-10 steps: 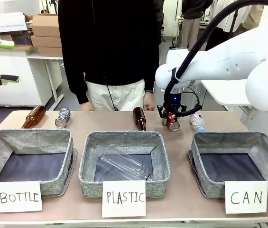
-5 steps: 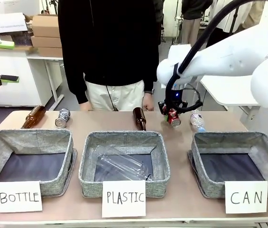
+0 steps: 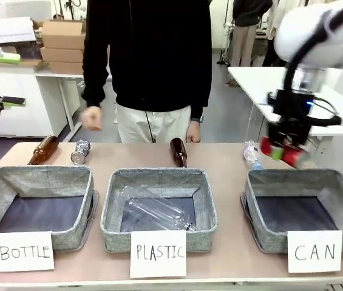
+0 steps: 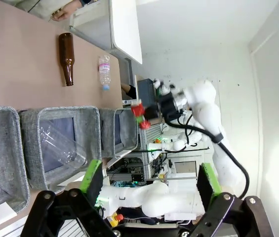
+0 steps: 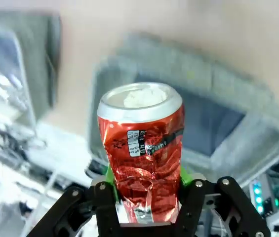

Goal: Sort the can waste into the basket.
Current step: Pick up the can waste from the table and place it in the right Fabric basket.

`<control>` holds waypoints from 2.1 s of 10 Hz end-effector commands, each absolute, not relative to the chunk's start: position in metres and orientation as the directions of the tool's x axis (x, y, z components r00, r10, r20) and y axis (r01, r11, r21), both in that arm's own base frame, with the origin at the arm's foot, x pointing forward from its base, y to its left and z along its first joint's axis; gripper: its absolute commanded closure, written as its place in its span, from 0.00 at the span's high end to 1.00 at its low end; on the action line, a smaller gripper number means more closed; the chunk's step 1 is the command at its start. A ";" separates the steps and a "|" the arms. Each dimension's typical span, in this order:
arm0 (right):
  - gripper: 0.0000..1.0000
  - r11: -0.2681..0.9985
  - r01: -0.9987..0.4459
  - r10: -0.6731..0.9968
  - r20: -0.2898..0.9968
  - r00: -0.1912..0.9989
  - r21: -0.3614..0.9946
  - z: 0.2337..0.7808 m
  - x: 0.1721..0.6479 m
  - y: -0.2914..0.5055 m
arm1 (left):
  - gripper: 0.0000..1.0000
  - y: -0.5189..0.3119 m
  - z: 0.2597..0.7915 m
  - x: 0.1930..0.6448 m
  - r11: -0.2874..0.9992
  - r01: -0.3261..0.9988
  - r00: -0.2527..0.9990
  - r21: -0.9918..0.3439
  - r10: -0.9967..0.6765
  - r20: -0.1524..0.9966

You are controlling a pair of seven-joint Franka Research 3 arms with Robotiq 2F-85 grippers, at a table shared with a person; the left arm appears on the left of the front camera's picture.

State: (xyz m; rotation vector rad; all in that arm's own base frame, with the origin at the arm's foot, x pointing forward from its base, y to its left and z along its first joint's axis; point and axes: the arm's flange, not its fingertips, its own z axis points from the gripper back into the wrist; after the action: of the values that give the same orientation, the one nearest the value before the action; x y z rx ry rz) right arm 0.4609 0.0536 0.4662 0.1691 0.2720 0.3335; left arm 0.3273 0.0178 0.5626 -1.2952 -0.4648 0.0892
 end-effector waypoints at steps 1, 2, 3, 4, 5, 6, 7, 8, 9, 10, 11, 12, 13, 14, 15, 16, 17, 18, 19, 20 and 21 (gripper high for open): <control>0.00 0.890 -0.377 0.429 -0.190 0.883 0.254 0.431 0.414 0.023 | 1.00 0.017 0.562 0.328 0.263 0.221 0.898 -0.939 0.320 0.301; 0.00 0.891 -0.347 0.402 -0.154 0.903 0.292 0.418 0.399 0.017 | 1.00 0.017 0.562 0.328 0.263 0.221 0.898 -0.939 0.320 0.301; 0.00 0.884 -0.342 0.403 -0.150 0.903 0.320 0.409 0.395 0.014 | 1.00 0.017 0.562 0.328 0.263 0.221 0.898 -0.939 0.320 0.301; 0.00 0.886 -0.330 0.394 -0.152 0.907 0.327 0.407 0.396 0.013 | 1.00 0.017 0.562 0.328 0.263 0.221 0.898 -0.939 0.320 0.301; 0.00 0.878 -0.346 0.405 -0.131 0.905 0.330 0.408 0.396 0.012 | 1.00 0.017 0.562 0.328 0.263 0.221 0.898 -0.939 0.320 0.301; 0.00 0.869 -0.361 0.422 -0.124 0.898 0.339 0.409 0.401 0.012 | 1.00 0.017 0.562 0.328 0.263 0.221 0.898 -0.939 0.320 0.301; 0.00 0.869 -0.362 0.427 -0.139 0.894 0.338 0.408 0.404 0.011 | 1.00 0.017 0.562 0.328 0.263 0.221 0.898 -0.939 0.320 0.301; 0.00 0.866 -0.366 0.430 -0.134 0.893 0.341 0.409 0.406 0.011 | 1.00 0.017 0.562 0.328 0.263 0.221 0.898 -0.939 0.320 0.301; 0.61 0.862 -0.363 0.428 -0.126 0.895 0.354 0.410 0.408 0.010 | 1.00 0.017 0.562 0.328 0.263 0.221 0.898 -0.939 0.320 0.301; 0.98 0.864 -0.361 0.429 -0.136 0.893 0.350 0.409 0.408 0.010 | 1.00 0.017 0.562 0.328 0.263 0.221 0.898 -0.939 0.320 0.301; 1.00 0.864 -0.360 0.430 -0.147 0.891 0.351 0.409 0.410 0.011 | 1.00 0.017 0.562 0.328 0.263 0.221 0.898 -0.939 0.320 0.301; 1.00 0.862 -0.363 0.435 -0.147 0.889 0.353 0.409 0.412 0.012 | 1.00 0.017 0.562 0.328 0.263 0.221 0.898 -0.939 0.320 0.301; 1.00 0.860 -0.364 0.436 -0.147 0.888 0.357 0.408 0.412 0.011 | 1.00 0.017 0.562 0.328 0.263 0.221 0.898 -0.939 0.320 0.301; 1.00 0.861 -0.360 0.433 -0.145 0.890 0.360 0.408 0.413 0.011 | 1.00 0.017 0.562 0.328 0.263 0.221 0.898 -0.939 0.320 0.301; 1.00 0.859 -0.364 0.436 -0.142 0.889 0.359 0.409 0.413 0.011 | 1.00 0.017 0.562 0.328 0.263 0.221 0.898 -0.939 0.320 0.301; 1.00 0.858 -0.366 0.438 -0.140 0.888 0.360 0.409 0.413 0.011 | 1.00 0.017 0.562 0.328 0.263 0.221 0.898 -0.939 0.320 0.301; 1.00 0.859 -0.362 0.434 -0.140 0.890 0.363 0.409 0.415 0.011 | 1.00 0.017 0.562 0.328 0.263 0.221 0.898 -0.939 0.320 0.301; 1.00 0.848 -0.364 0.434 -0.111 0.894 0.385 0.411 0.414 0.012 | 1.00 0.017 0.562 0.328 0.263 0.221 0.898 -0.939 0.320 0.301; 1.00 0.760 -0.380 0.424 0.041 0.905 0.527 0.424 0.414 0.011 | 1.00 0.017 0.562 0.328 0.263 0.221 0.898 -0.939 0.320 0.301; 1.00 0.437 -0.327 0.183 0.273 0.944 0.838 0.452 0.410 0.009 | 1.00 0.017 0.562 0.328 0.263 0.221 0.898 -0.939 0.320 0.301; 1.00 0.038 -0.357 0.213 0.342 0.915 0.933 0.467 0.398 0.000 | 1.00 0.017 0.562 0.328 0.263 0.221 0.898 -0.939 0.320 0.301</control>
State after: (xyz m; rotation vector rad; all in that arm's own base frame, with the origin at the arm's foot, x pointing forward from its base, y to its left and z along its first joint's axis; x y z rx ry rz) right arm 0.4077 0.0100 0.4526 0.6975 0.0778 0.3769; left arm 0.3274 0.0184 0.5620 -1.2963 -0.4623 0.0904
